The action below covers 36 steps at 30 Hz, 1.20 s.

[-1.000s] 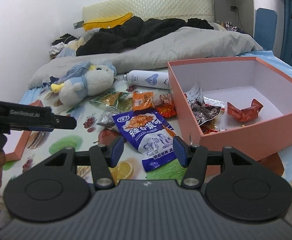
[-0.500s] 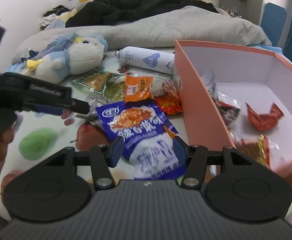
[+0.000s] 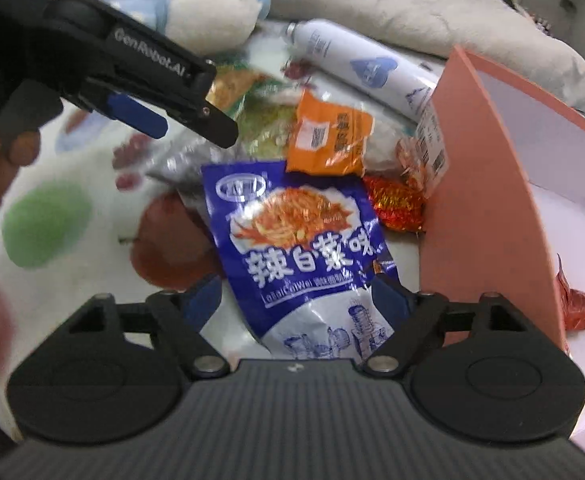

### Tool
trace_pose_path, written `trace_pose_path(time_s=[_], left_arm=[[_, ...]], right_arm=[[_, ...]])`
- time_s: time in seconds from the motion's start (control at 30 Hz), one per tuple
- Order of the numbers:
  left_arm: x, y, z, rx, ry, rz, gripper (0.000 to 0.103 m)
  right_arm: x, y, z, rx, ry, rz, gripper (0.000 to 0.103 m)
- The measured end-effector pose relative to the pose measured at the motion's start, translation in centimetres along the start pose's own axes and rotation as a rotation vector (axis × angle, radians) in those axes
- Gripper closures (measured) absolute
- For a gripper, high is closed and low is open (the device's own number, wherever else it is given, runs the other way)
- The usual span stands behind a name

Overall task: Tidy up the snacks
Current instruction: 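Grasp the blue spicy-vegetable bag with the right gripper while the left gripper grasps the clear wrapper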

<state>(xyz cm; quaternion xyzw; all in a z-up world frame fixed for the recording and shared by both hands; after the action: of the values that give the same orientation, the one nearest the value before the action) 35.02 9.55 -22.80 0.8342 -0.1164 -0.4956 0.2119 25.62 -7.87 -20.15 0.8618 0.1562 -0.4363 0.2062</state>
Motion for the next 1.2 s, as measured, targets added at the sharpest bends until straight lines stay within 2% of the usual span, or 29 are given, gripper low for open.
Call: trace_pose_path(time_s=[0.1,0.23,0.27,0.33,0.4,0.5,0.53,0.6,0.67,0.7,0.93,1.2], left_arm=[[0.8,-0.3,0.7,-0.019,0.009,0.029,0.025],[1.0,-0.4,1.0,-0.061,0.025,0.092,0.025],[1.0,-0.4,1.0,-0.069,0.029,0.099,0.025],[1.1,-0.4,1.0,-0.071,0.039,0.092,0.032],[1.2,-0.2,1.3,-0.060,0.056,0.085,0.033],[1.3,-0.2,1.5,-0.058,0.074,0.110,0.034],[1.5,-0.3,1.6,-0.064,0.080,0.127,0.039],[1.4,0.0,2.0,-0.050,0.092,0.112,0.044],[1.3,0.0,2.4,-0.051,0.099,0.086,0.062],[1.3,-0.3,2.6,-0.076,0.103,0.096,0.065],[-0.2,-0.4,4.0,-0.105,0.129,0.082,0.078],[-3.7,0.5,8.0,-0.100,0.181,-0.014,0.082]], right_arm=[[0.7,0.3,0.5,-0.007,-0.014,-0.022,0.019],[0.9,0.3,1.1,-0.004,0.017,-0.038,0.019],[0.8,0.3,1.2,-0.009,0.023,-0.032,0.022],[0.6,0.2,1.4,-0.016,0.033,-0.019,0.028],[0.4,0.2,1.5,-0.035,0.049,0.003,0.042],[-0.1,0.2,1.8,-0.053,0.071,0.018,0.053],[-0.2,0.1,1.9,-0.059,0.084,0.011,0.057],[-0.4,-0.1,2.3,-0.070,0.106,0.019,0.060],[-0.9,-0.6,2.8,-0.096,0.125,0.037,0.067],[-1.3,-0.7,2.9,-0.098,0.133,0.036,0.073],[-2.7,-1.5,4.1,-0.101,0.154,0.038,0.076],[-4.5,-1.1,5.2,0.017,0.163,0.005,0.076]])
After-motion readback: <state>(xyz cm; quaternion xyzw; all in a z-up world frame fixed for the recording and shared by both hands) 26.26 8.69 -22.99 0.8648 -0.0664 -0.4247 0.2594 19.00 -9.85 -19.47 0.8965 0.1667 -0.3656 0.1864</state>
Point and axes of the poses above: each gripper's, at about its wrist camera, not at the fingertips, and x roughly the way its jaws point, y to its right, z to its underside, the point moved 3 cm from there along x, roughly the way its jaws point, and after that the axes turned 4 degrees about z, right-handed, at the moved point
